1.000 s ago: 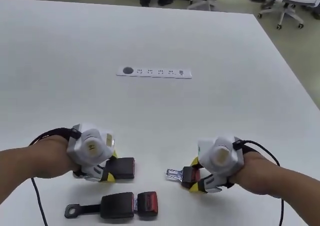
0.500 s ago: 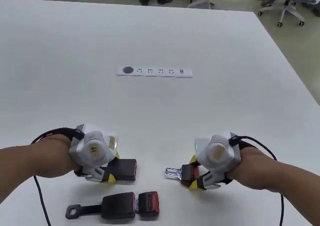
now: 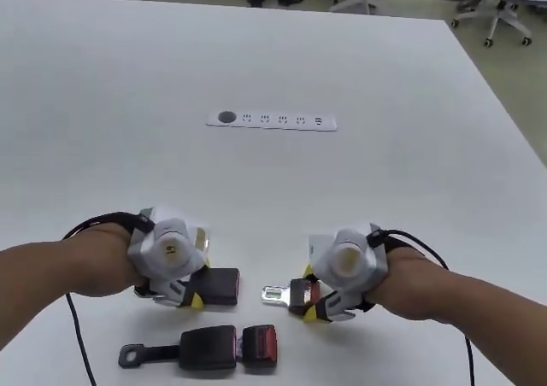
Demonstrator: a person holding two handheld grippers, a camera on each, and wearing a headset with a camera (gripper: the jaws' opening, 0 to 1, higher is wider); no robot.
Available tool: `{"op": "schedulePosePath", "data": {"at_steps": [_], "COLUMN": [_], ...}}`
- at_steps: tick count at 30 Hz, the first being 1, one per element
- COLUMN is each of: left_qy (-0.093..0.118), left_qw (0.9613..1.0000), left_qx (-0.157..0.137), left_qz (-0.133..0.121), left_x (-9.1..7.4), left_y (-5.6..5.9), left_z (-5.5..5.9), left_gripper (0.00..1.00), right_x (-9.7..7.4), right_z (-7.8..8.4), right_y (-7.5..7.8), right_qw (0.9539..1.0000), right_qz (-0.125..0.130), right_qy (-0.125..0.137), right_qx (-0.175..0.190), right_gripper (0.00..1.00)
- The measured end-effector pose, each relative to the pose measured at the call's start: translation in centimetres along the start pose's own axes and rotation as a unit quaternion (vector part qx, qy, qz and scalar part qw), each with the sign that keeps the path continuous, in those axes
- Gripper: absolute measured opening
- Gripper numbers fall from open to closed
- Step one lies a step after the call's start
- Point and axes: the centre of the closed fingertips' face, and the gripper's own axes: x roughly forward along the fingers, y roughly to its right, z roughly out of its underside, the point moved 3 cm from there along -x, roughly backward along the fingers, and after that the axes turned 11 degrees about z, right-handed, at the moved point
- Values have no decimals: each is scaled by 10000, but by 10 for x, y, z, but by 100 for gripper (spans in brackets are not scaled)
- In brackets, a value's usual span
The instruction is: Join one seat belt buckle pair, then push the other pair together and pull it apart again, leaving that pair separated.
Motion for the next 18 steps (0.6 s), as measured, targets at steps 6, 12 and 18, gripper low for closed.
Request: {"op": "schedulePosePath", "data": {"at_steps": [6,12,18], "left_qy": [1,105,129], "left_qw": [10000,9999,9999], "left_qx": [-21,-52,-97], "left_qz": [-13,-12,13], "left_x": [0,-1,0], "left_y": [0,-1,-1], "left_z": [0,2,1], "left_gripper": [32,32,32], "right_x": [9,15,19], "right_z": [-16,-26,-34], "right_y": [1,5,6], "right_qw": [10000,9999,9998], "right_qz": [-18,-68,-71], "right_qy": [15,-45,75], "right_qx": [-72,-80,-173], "right_gripper": [32,32,32]}}
